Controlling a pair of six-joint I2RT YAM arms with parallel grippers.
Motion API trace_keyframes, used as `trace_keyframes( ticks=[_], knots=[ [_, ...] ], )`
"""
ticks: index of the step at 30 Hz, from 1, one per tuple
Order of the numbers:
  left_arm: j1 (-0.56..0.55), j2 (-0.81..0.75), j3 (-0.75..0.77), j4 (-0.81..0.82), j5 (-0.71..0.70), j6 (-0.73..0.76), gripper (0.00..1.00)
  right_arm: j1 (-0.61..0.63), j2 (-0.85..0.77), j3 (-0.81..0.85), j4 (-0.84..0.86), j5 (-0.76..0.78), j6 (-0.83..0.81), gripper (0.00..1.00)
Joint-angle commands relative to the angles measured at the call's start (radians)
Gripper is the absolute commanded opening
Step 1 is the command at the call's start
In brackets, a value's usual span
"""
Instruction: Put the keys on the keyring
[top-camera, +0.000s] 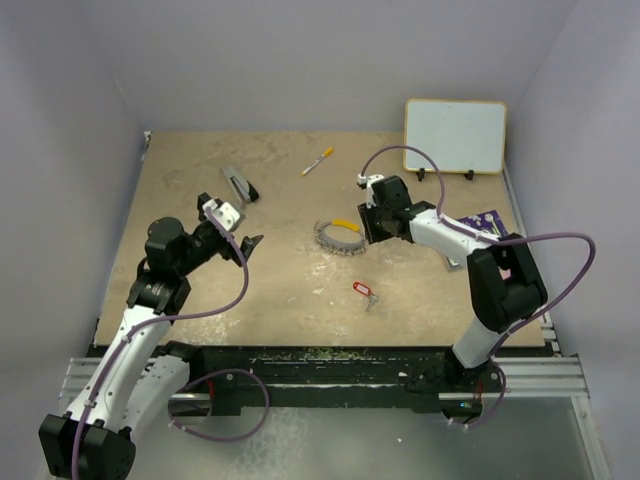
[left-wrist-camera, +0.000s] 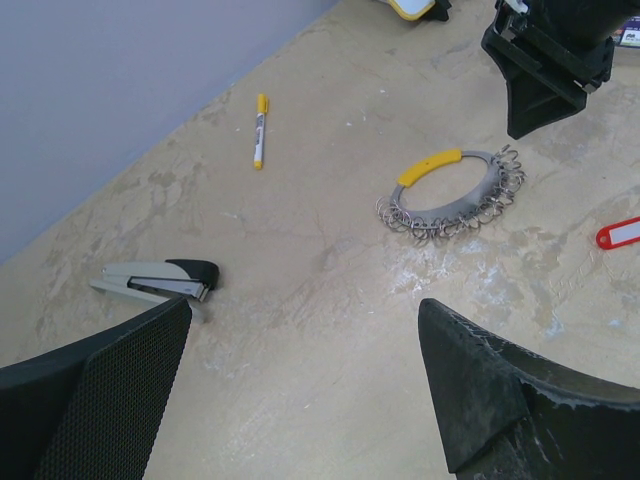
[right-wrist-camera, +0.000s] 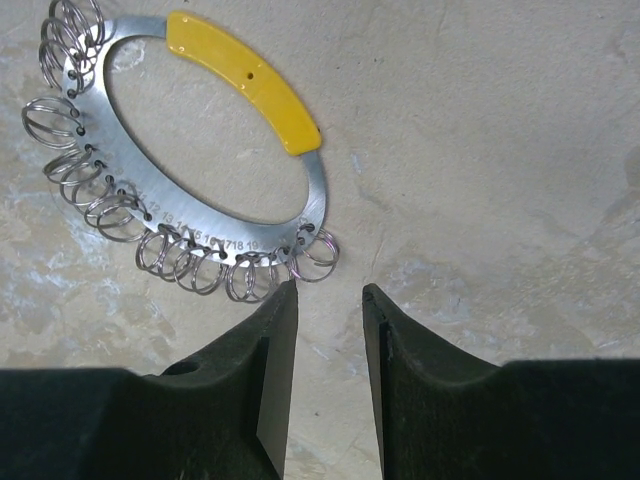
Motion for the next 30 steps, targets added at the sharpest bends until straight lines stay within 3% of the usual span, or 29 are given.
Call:
trace_keyframes(
  ticks=[1,30],
  knots=[
    [-0.004,-0.013,-0.009,0.053,0.026,0.017,0.98,0.008,0.016,0.012,-0.011,-0.026,-0.047,0.36],
    [-0.004,-0.017,-0.02,0.062,0.023,0.025,0.98,0.024,0.137,0.107,-0.012,0.044,-0.093,0.32]
  ],
)
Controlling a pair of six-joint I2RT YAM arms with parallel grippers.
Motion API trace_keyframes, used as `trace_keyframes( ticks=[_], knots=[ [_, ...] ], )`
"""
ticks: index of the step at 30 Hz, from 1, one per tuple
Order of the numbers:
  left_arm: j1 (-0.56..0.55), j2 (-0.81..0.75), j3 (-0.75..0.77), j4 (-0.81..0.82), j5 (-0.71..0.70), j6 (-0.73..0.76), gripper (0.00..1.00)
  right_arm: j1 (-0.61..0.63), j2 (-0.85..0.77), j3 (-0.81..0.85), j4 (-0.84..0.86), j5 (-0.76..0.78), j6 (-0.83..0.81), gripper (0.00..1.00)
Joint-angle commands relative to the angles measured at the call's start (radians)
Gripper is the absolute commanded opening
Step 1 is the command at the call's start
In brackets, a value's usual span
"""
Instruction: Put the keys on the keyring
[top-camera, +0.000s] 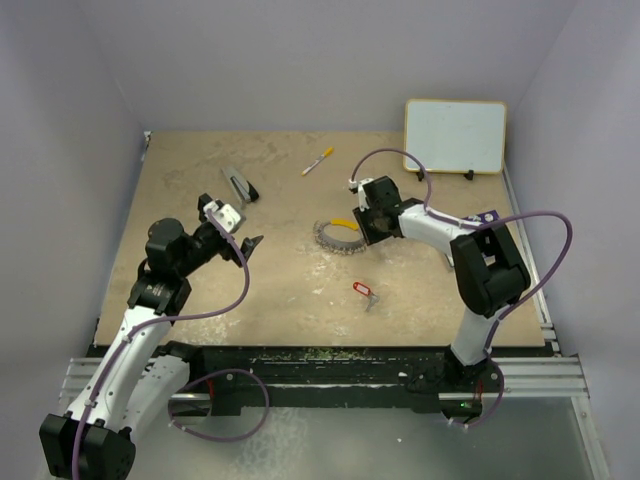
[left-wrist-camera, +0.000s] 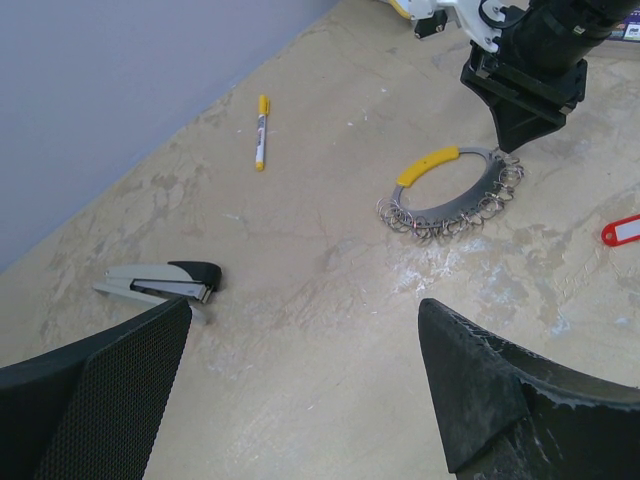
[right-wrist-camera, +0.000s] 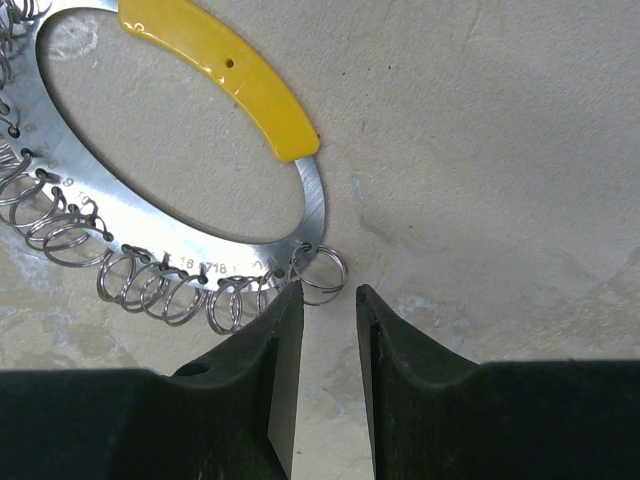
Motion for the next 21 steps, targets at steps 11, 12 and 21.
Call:
trace_keyframes(
  ticks=[11,12,21],
  knots=[
    [-0.004,-0.017,-0.006,0.045,0.022,0.017,0.98,0.013,0.034,0.075,0.022,0.039,-0.047,0.32],
    [-0.004,-0.018,-0.007,0.043,0.022,0.018,0.98,0.013,0.037,0.077,0.022,0.037,-0.051,0.32],
    [-0.004,-0.021,-0.019,0.05,0.023,0.017,0.98,0.016,0.045,0.069,0.014,0.058,-0.095,0.33]
  ],
)
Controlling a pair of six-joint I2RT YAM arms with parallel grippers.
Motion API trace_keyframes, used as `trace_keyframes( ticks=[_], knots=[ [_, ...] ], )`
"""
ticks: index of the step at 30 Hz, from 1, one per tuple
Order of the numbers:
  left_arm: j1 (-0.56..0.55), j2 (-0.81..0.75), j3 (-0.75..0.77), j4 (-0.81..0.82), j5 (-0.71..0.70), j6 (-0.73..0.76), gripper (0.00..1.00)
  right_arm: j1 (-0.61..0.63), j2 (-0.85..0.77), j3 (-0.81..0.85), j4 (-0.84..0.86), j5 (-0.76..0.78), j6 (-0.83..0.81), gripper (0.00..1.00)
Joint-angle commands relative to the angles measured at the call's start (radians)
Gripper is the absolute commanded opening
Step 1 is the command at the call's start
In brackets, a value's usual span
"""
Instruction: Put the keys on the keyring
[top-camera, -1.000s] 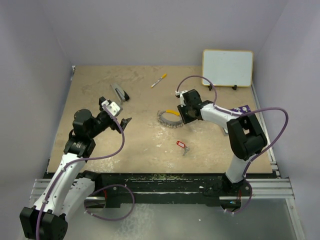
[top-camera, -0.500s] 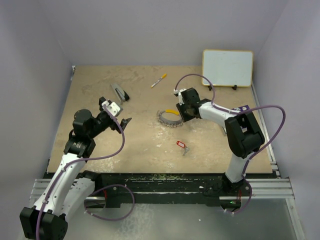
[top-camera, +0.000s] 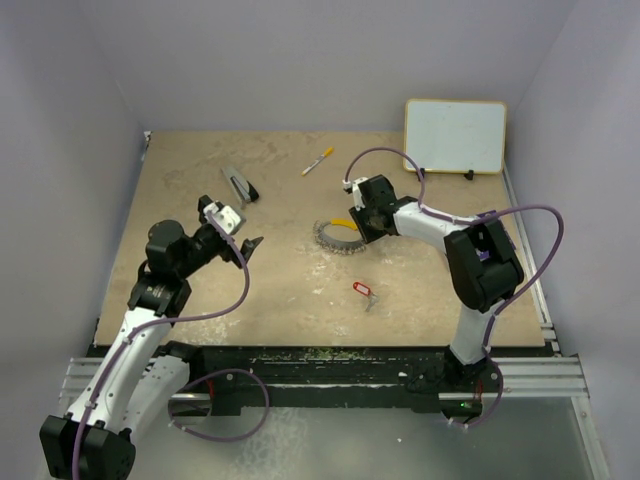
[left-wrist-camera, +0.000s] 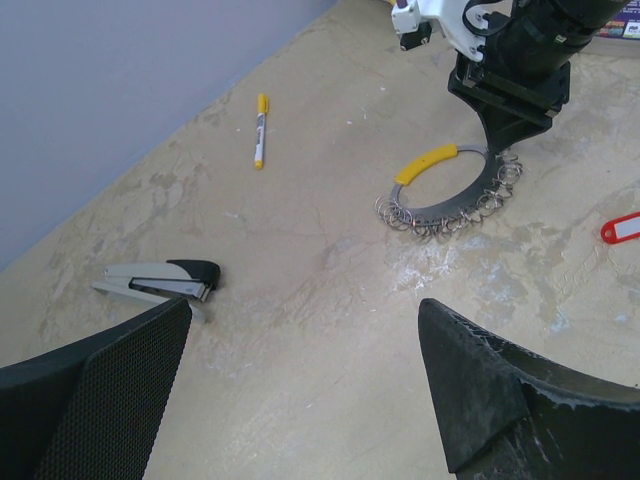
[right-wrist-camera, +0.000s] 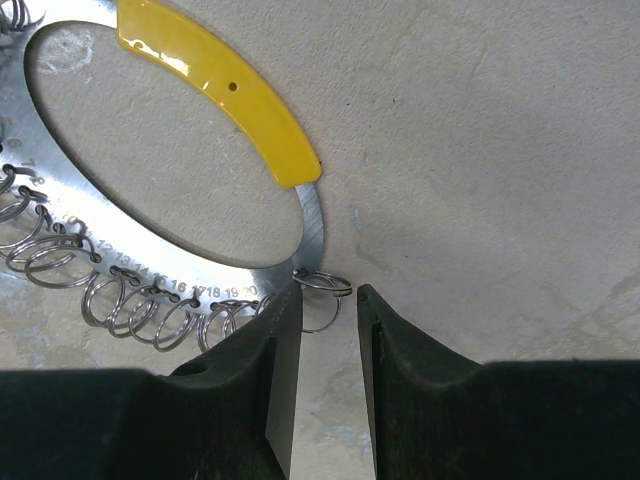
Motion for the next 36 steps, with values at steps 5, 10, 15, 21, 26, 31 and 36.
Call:
trace_keyframes(
  ticks=[5,10,15,21,26,31,36],
  knots=[
    [-0.003,-0.015,-0.012,0.047,0.023,0.015,0.98,0.005,-0.006,0.025,0.02,0.041,-0.053,0.34],
    [-0.004,-0.014,-0.014,0.046,0.023,0.019,0.98,0.005,-0.005,0.027,0.052,0.051,-0.082,0.35],
    [-0.003,-0.016,-0.015,0.044,0.023,0.019,0.98,0.005,0.008,0.037,0.053,0.013,-0.13,0.36],
    [-0.002,-0.02,-0.027,0.051,0.023,0.025,0.98,0.005,0.013,0.035,0.029,-0.112,-0.181,0.37],
    [-0.002,-0.024,-0.037,0.062,0.022,0.025,0.98,0.005,0.021,0.033,0.028,-0.162,-0.207,0.37],
    [-0.002,-0.027,-0.039,0.06,0.017,0.031,0.98,0.005,0.047,0.056,-0.004,-0.175,-0.197,0.31],
    [-0.002,-0.034,-0.042,0.056,0.014,0.033,0.98,0.005,0.074,0.058,-0.017,-0.167,-0.18,0.23]
  ],
)
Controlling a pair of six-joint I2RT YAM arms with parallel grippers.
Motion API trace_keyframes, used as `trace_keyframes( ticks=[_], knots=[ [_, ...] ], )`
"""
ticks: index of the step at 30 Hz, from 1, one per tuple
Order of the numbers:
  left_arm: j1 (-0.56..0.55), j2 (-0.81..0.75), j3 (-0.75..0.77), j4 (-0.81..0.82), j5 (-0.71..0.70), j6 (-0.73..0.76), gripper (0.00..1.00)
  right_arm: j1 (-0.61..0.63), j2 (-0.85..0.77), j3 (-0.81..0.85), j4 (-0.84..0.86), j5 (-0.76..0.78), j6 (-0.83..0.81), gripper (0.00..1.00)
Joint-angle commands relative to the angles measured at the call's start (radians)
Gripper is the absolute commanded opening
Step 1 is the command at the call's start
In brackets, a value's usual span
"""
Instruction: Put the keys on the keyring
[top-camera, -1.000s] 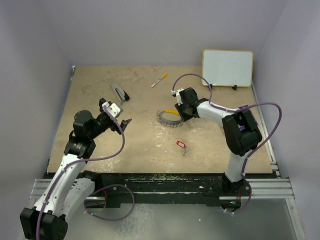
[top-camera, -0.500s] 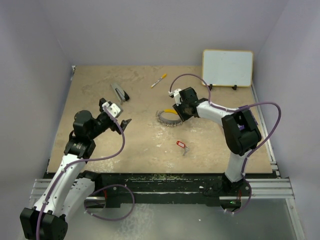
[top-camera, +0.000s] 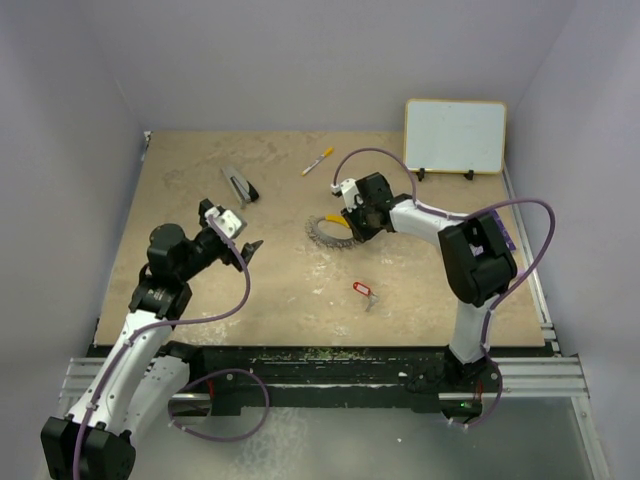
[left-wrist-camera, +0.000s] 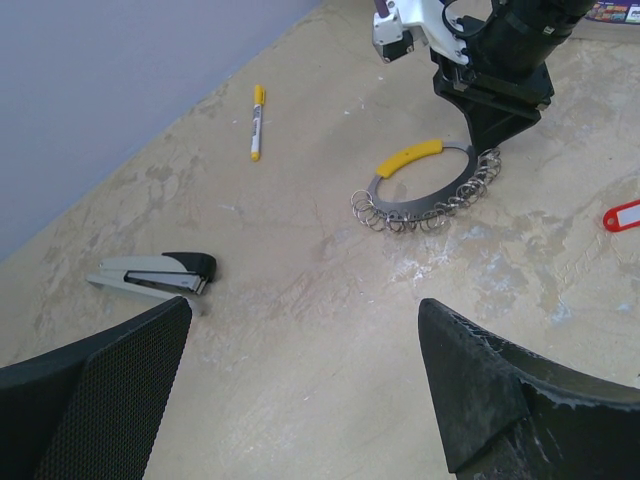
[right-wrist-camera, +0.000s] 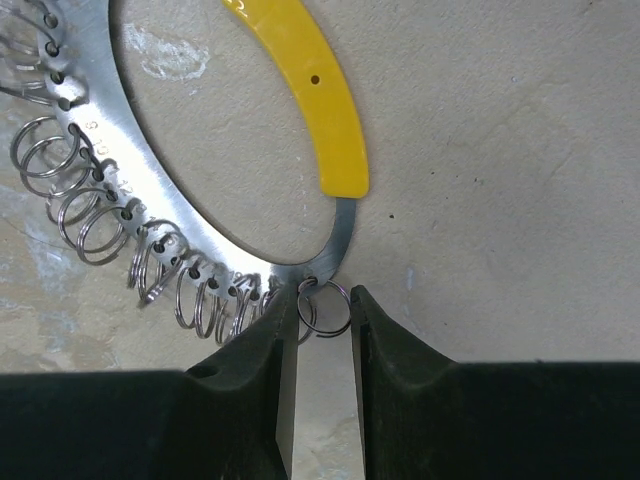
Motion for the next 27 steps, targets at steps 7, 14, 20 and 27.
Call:
trace_keyframes(
  ticks=[7,14,20,27],
  knots=[
    [-0.002,-0.018,-0.01,0.053,0.015,0.021,0.98,0.005,0.017,0.008,-0.006,0.017,0.034,0.05],
    [-0.002,-0.019,0.004,0.039,0.017,0.03,0.98,0.005,-0.004,0.013,0.006,0.014,0.084,0.0],
    [-0.002,-0.018,0.02,0.014,0.024,0.044,0.98,0.005,-0.014,0.018,-0.015,-0.057,0.161,0.0],
    [-0.002,-0.017,0.046,-0.004,0.051,0.047,0.98,0.005,-0.057,0.009,-0.061,-0.188,0.251,0.0]
  ],
)
